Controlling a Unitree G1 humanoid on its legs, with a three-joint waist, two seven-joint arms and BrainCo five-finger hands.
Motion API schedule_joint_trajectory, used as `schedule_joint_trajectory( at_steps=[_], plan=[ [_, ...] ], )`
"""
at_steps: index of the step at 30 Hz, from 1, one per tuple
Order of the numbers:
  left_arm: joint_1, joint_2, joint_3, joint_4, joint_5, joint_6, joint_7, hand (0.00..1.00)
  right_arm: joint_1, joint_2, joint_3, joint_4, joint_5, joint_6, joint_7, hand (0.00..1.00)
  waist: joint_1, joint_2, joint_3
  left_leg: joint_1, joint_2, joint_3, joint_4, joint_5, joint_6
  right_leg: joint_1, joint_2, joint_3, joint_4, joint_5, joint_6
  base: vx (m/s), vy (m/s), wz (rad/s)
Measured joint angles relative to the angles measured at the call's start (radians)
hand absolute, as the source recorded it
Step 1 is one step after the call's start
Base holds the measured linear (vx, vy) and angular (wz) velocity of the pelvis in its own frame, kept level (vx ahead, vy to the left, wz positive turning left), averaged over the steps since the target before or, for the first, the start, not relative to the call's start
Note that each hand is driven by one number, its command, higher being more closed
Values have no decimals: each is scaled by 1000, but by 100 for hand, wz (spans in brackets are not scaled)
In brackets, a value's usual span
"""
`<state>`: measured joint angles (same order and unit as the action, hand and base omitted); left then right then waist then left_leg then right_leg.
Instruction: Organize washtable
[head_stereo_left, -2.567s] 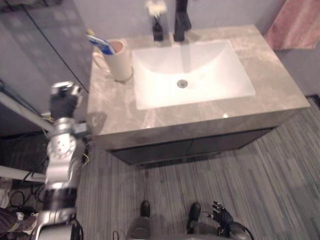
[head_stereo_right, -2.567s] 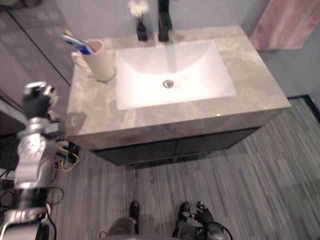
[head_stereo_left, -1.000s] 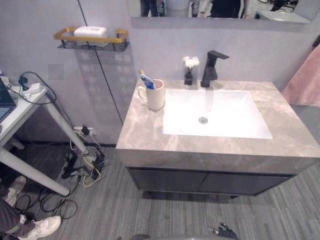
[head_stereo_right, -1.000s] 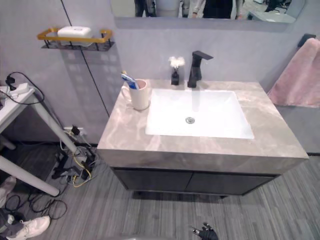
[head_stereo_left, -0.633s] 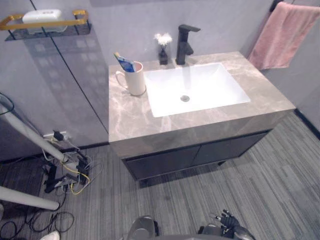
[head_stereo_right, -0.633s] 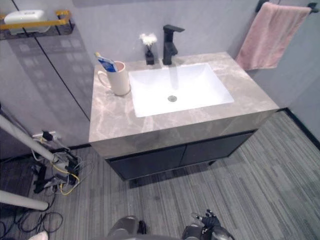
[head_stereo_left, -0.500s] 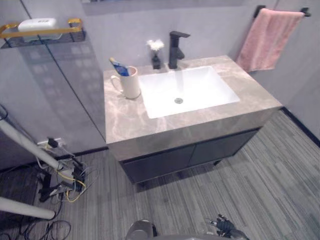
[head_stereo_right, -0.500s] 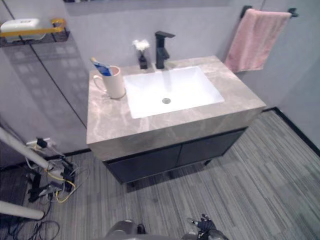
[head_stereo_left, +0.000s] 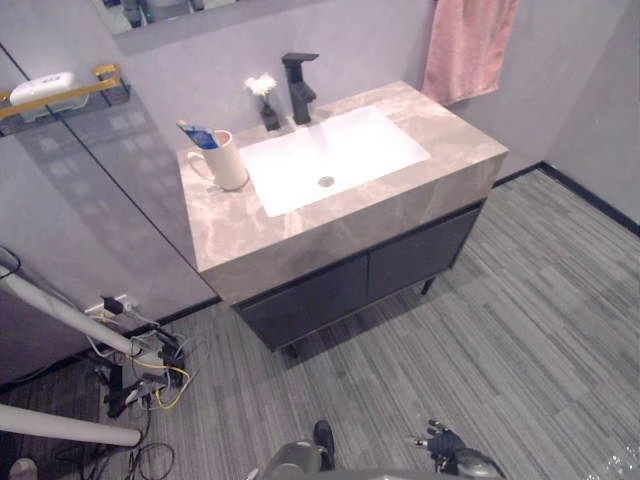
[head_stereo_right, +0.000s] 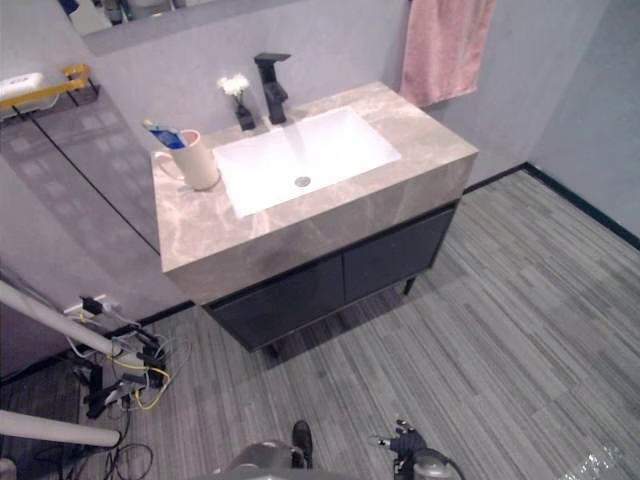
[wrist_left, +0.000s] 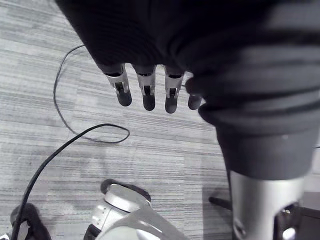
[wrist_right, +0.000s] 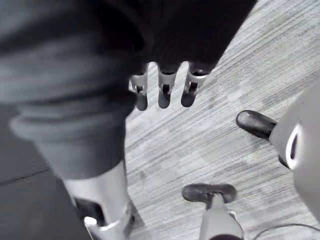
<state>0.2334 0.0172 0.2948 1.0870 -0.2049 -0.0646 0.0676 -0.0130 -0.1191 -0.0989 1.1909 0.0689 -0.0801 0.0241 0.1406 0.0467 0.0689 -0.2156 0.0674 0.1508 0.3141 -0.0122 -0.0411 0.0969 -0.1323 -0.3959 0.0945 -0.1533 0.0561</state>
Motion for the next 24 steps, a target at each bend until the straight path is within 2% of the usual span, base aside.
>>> schedule_joint_trajectory(
  at_steps=[1, 2, 4, 6, 7, 9, 11, 12, 14, 15, 16, 18, 20, 21, 22, 24],
  plan=[
    [7, -4, 5, 0, 1, -2, 0, 0, 7, -10, -23, 0, 2, -1, -3, 0, -6, 2, 1, 13, -3, -95, 102, -67, -39, -28, -11, 70, 20, 8, 3, -20, 116, -135],
    [15, -6, 5, 1, 1, -6, 0, 0, 12, -13, -29, -1, 8, -1, -3, 0, -17, 5, 2, 24, -3, -159, 127, -95, -67, -44, -8, 113, 21, 18, 7, -33, 132, -134],
    [18, -9, 15, 2, 2, -10, 0, 0, 28, -12, -55, -3, 15, -1, -3, 0, -23, 10, 4, 40, -12, -261, 114, -146, -91, -86, 8, 185, 19, 45, 20, -78, 177, -115],
    [2, -16, 21, 4, 3, -11, 0, 0, 51, -15, -95, -4, 29, 0, -2, 0, -39, 21, 4, 57, -14, -292, 65, -189, -74, -120, 13, 237, 1, 82, 38, -103, 237, -91],
    [-13, -9, 21, 5, 6, -13, -1, 0, 44, -15, -103, -9, 30, 0, -2, 0, -60, 11, 15, 55, -23, -283, 33, -204, -49, -156, 3, 264, 2, 104, 48, -153, 280, -64],
    [-42, 12, 16, 6, 24, -12, -1, 0, 41, 6, -134, -24, 28, 0, -2, 0, -72, -15, 47, 41, -50, -245, 40, -208, -38, -187, -26, 300, -11, 147, 62, -189, 274, -66],
    [-43, 13, 17, 6, 31, -14, -1, 0, 44, 14, -137, -34, 26, 1, -2, 0, -71, -22, 47, 27, -53, -182, 64, -227, -2, -209, -26, 346, -32, 180, 58, -160, 207, -89],
    [-44, 14, 16, 13, 41, -17, -1, 0, 43, 23, -136, -50, 19, 0, -1, 0, -74, -21, 47, 13, -49, -138, 90, -244, 28, -227, -29, 352, -44, 192, 40, -199, 264, -111],
    [-43, 10, 18, 13, 42, -19, 0, 0, 42, 37, -136, -73, 11, 2, 1, 0, -74, -16, 47, 11, -30, -68, 76, -236, 57, -244, -54, 251, -37, 177, -73, -137, 179, -102],
    [-40, 2, 19, 13, 43, -19, 1, 0, 32, 29, -133, -79, 8, -1, 1, 0, -73, 0, 50, 24, 4, -12, 42, -218, 74, -274, -74, 124, 32, 164, -99, -135, 151, -143],
    [-34, 1, 21, 21, 44, -18, 0, 0, 25, 28, -133, -77, 8, -2, 0, 0, -72, 2, 52, 69, 28, 47, -11, -198, 72, -275, -79, 12, 127, 155, -102, -119, 129, -153],
    [-10, 7, 30, 23, 50, -18, 0, 0, 35, 45, -133, -73, 9, -3, 1, 0, -72, -4, 46, 144, 48, 142, -94, -171, 59, -225, -72, -83, 198, 133, -97, -47, 15, -159],
    [-7, 21, 41, 26, 55, -17, -1, 0, 49, 64, -130, -65, 8, -7, 2, 0, -72, -35, 19, 167, 59, 231, -117, -167, 52, -184, -47, -128, 150, 88, -74, 10, -94, -145],
    [-9, 28, 57, 26, 62, -17, -1, 0, 48, 72, -132, -62, 8, -7, 2, 0, -71, -55, 6, 166, 55, 277, -119, -162, 44, -191, -38, -139, 99, 92, -66, 37, -129, -129],
    [-21, 24, 73, 32, 62, -16, -1, 0, 51, 69, -137, -58, 7, -10, 2, 0, -75, -60, -4, 166, 61, 312, -123, -162, 42, -190, -15, -153, 47, 119, -55, 19, -148, -138],
    [-20, -1, 94, 32, 69, -11, -1, 0, 57, 50, -140, -38, 5, -8, 2, 0, -77, -27, -9, 190, 90, 381, -139, -160, 38, -195, 30, -161, -13, 174, -86, -24, -157, -141]
  ],
)
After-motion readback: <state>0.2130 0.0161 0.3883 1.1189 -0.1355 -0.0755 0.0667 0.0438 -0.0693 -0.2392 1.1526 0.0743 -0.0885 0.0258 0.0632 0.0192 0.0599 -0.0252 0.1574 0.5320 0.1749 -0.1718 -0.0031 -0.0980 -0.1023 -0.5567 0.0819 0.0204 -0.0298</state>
